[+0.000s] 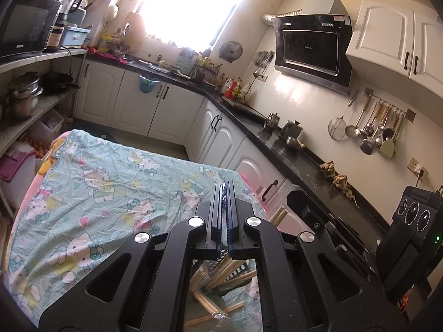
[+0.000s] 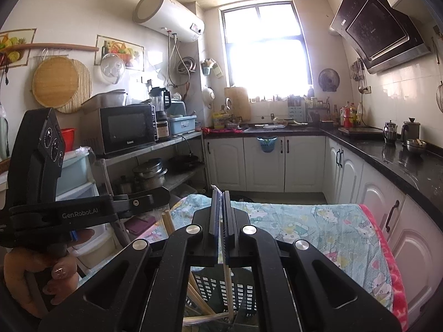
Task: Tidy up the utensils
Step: 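Lower both chopsticks into the basket slots, then open both tools to release the chopsticks and withdraw from the basket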
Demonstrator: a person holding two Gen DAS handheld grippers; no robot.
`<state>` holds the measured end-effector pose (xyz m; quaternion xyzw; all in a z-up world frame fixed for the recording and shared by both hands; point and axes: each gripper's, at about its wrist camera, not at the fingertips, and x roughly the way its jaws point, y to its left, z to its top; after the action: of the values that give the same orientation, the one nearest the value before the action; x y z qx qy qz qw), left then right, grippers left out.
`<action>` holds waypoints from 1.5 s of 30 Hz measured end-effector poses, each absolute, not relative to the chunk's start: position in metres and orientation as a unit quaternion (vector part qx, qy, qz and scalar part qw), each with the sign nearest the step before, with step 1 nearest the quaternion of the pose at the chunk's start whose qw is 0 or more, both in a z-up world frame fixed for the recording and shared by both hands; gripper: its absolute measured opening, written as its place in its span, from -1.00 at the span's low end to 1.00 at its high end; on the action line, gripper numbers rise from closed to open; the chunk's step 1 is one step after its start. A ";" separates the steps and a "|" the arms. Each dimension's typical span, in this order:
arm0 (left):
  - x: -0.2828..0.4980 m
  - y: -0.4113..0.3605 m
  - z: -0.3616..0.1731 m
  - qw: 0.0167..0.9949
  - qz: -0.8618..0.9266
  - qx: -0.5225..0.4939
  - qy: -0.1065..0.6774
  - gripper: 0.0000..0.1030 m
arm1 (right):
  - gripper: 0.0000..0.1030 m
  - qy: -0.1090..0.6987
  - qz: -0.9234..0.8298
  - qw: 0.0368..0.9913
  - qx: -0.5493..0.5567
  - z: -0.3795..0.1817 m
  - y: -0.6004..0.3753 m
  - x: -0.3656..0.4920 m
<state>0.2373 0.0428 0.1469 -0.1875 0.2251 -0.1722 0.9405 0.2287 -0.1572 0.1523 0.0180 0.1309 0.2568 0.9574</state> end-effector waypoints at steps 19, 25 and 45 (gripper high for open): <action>0.245 0.043 0.109 0.940 -0.133 -0.161 0.269 -0.99 | -0.94 0.158 0.253 0.954 0.038 0.133 -0.168 0.232; 0.244 0.042 0.104 0.939 -0.131 -0.163 0.273 -0.99 | -0.94 0.146 0.249 0.957 0.004 0.134 -0.157 0.229; 0.224 0.049 0.108 0.940 -0.130 -0.166 0.267 -0.46 | -0.35 0.194 0.241 0.950 0.036 0.111 -0.177 0.220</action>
<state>0.2245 0.0493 0.1081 -0.1661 0.2667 -0.1296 0.9405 0.2198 -0.1775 0.1112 0.0355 0.1935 0.2408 0.9504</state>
